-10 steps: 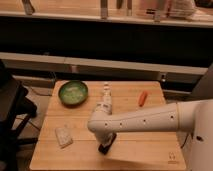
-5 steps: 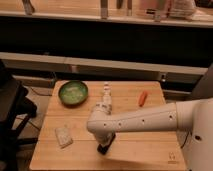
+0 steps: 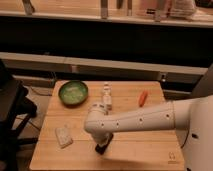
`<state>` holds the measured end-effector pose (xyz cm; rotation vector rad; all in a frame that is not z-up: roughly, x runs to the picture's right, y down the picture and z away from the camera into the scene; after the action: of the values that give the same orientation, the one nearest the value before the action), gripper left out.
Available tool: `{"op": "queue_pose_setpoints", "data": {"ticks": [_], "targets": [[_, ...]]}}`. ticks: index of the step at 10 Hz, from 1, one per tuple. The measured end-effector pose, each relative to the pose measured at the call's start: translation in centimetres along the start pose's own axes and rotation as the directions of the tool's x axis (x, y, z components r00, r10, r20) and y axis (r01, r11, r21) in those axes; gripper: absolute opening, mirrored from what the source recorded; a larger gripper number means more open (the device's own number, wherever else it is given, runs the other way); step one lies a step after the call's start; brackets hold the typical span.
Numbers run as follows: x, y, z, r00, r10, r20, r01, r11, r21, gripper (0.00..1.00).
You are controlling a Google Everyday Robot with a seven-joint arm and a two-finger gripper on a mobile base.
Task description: Push the eraser across the table
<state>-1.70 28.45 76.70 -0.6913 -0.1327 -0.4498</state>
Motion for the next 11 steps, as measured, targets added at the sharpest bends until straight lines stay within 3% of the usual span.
{"op": "queue_pose_setpoints", "data": {"ticks": [11], "targets": [[-0.92, -0.3, -0.09, 1.0, 0.01, 0.001, -0.01, 1.0, 0.012, 0.0]]}}
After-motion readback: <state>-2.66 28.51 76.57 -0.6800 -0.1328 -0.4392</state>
